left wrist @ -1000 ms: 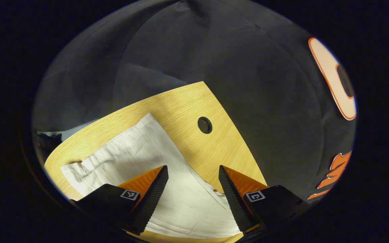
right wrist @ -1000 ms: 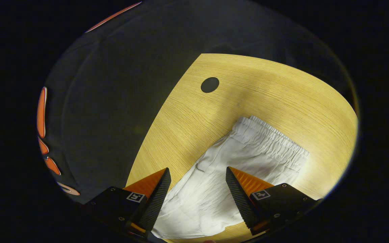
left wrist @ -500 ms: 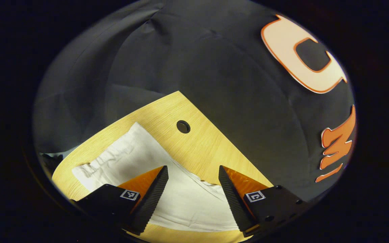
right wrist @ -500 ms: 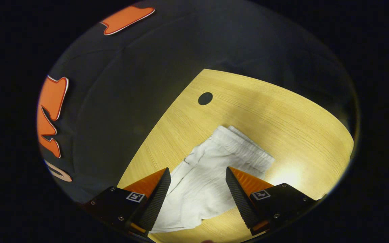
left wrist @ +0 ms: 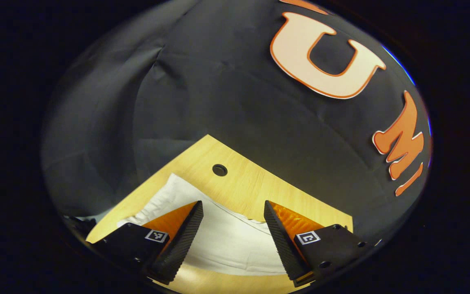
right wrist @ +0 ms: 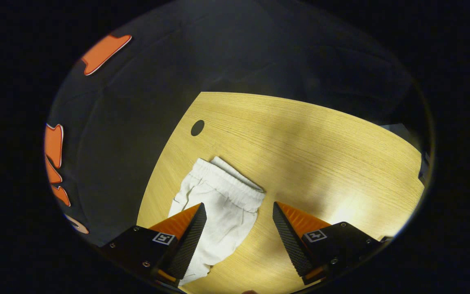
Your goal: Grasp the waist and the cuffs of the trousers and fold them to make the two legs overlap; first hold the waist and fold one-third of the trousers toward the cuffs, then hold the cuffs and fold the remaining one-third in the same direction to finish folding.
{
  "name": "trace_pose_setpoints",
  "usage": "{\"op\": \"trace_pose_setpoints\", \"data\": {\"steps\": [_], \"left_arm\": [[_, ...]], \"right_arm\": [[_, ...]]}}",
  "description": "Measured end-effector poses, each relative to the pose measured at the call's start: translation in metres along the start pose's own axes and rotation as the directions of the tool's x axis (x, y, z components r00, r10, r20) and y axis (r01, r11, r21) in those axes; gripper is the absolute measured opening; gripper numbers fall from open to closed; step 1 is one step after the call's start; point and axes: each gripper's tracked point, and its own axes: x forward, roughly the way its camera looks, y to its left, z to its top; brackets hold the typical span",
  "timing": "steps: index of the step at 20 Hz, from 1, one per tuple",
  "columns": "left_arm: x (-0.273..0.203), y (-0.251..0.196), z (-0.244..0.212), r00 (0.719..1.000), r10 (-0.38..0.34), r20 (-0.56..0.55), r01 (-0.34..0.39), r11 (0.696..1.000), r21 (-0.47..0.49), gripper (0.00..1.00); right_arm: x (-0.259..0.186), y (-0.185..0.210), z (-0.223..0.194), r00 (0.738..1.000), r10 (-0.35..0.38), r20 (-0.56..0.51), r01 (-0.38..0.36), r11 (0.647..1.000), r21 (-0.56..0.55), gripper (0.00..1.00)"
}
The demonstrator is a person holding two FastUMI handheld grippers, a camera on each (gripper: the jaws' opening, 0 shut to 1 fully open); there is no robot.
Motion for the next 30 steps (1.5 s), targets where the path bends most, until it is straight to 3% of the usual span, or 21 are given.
{"op": "trace_pose_setpoints", "data": {"steps": [4,9,13,14,16,17,18,19,22,25,26,27,30], "left_arm": [[-0.009,-0.008,0.009,0.997,0.022,0.067,-0.027,0.996,0.083,0.98],[-0.015,-0.003,0.002,0.996,0.043,0.080,-0.047,0.998,0.046,0.98],[-0.020,-0.005,-0.001,0.994,0.061,0.093,-0.064,0.997,0.036,0.98],[-0.022,-0.006,-0.001,0.993,0.060,0.098,-0.063,0.997,0.036,1.00],[-0.026,-0.006,0.000,0.992,0.059,0.109,-0.064,0.997,0.039,0.95],[-0.029,-0.006,0.001,0.991,0.061,0.117,-0.067,0.997,0.045,0.93],[-0.031,-0.007,0.002,0.991,0.062,0.122,-0.069,0.996,0.048,0.98],[-0.033,-0.009,0.002,0.990,0.062,0.124,-0.068,0.997,0.048,0.98],[-0.036,-0.008,-0.001,0.991,0.062,0.120,-0.067,0.997,0.032,0.98],[-0.038,-0.009,-0.004,0.990,0.059,0.124,-0.064,0.997,0.035,0.98],[-0.039,-0.010,-0.005,0.991,0.055,0.123,-0.060,0.997,0.038,0.93],[-0.039,-0.011,-0.004,0.991,0.051,0.122,-0.056,0.998,0.041,0.98],[-0.042,-0.014,-0.004,0.990,0.044,0.131,-0.052,0.997,0.059,0.98]], "right_arm": [[0.016,-0.004,0.003,1.000,0.003,-0.013,-0.003,1.000,0.031,0.98],[0.031,0.006,-0.003,0.998,0.034,-0.051,-0.031,0.998,0.053,0.98],[0.041,0.005,-0.002,0.998,0.026,-0.064,-0.021,0.997,0.076,0.91],[0.042,0.002,-0.003,0.998,0.021,-0.063,-0.016,0.997,0.080,0.84],[0.044,-0.004,-0.002,0.998,0.014,-0.068,-0.008,0.996,0.087,0.63],[0.045,-0.008,-0.002,0.998,0.006,-0.070,0.000,0.996,0.090,0.68],[0.042,-0.009,-0.001,0.998,0.003,-0.068,0.003,0.995,0.096,0.44],[0.046,-0.011,-0.001,0.998,0.002,-0.070,0.004,0.995,0.096,0.46],[0.052,-0.005,0.001,0.998,0.003,-0.069,0.004,0.994,0.108,0.13],[0.048,-0.004,0.004,0.999,-0.001,-0.050,0.006,0.996,0.087,0.04],[0.049,-0.002,0.004,0.999,-0.004,-0.042,0.007,0.997,0.079,0.01],[0.045,0.001,0.006,0.999,-0.002,-0.034,0.004,0.998,0.065,0.01],[0.027,0.015,0.014,1.000,0.019,0.004,-0.019,1.000,0.016,0.01]]}}
